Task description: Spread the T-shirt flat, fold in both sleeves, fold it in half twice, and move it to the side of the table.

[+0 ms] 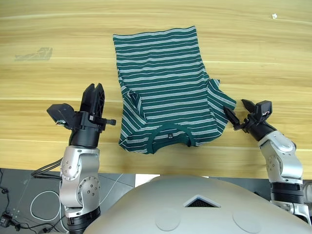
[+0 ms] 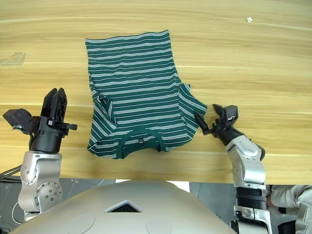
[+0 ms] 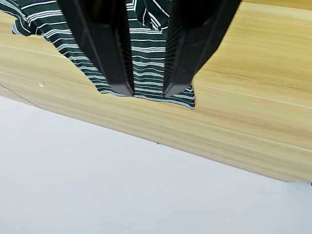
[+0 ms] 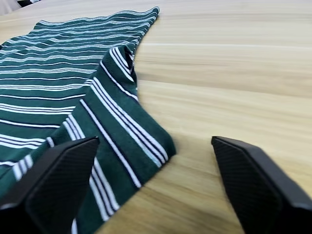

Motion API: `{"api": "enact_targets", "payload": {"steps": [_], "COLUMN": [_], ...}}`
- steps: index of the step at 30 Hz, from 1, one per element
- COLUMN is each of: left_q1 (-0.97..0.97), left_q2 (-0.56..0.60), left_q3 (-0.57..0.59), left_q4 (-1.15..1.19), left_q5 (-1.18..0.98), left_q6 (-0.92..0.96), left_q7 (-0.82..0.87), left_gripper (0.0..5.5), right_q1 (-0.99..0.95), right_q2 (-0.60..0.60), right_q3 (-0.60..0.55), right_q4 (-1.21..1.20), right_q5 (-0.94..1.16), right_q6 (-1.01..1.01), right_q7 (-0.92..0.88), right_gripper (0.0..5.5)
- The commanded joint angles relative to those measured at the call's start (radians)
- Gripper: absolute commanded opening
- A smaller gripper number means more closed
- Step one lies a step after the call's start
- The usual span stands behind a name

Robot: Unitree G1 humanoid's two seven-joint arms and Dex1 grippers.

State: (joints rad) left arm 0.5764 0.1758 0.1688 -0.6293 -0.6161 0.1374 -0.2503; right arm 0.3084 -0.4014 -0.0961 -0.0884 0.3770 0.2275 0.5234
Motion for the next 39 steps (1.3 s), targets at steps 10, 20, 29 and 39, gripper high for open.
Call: {"api": "enact_targets", "payload": {"steps": [10,20,29,39], "left_q1": [0.014,0.009,-0.007,-0.003], "left_q2": [-0.023,-0.029,-0.031,-0.032], "left_q3": [-0.037,-0.072,-0.082,-0.095], "left_q4": [0.018,0.03,0.054,0.05], "left_q5": [0.053,0.096,0.109,0.115], "left_q6": [-0.009,-0.008,-0.008,-0.004], "left_q7": [-0.013,-0.016,-0.023,-0.023], "left_gripper": [1.1,1.1,1.1,1.1], "right_q1": [-0.015,-0.02,-0.043,-0.02], "right_q2": [0.044,0.057,0.064,0.074], "right_q3": [-0.019,-0.001,-0.024,-0.005], "right_q4": [0.011,0.03,0.002,-0.141], "right_q5": [0.002,-0.031,-0.038,-0.018], "right_q6": [0.034,0.029,-0.019,-0.099], "right_q7": [-0.004,-0.012,-0.019,0.033], "right_gripper": [1.92,0.08,0.02,0.02]}}
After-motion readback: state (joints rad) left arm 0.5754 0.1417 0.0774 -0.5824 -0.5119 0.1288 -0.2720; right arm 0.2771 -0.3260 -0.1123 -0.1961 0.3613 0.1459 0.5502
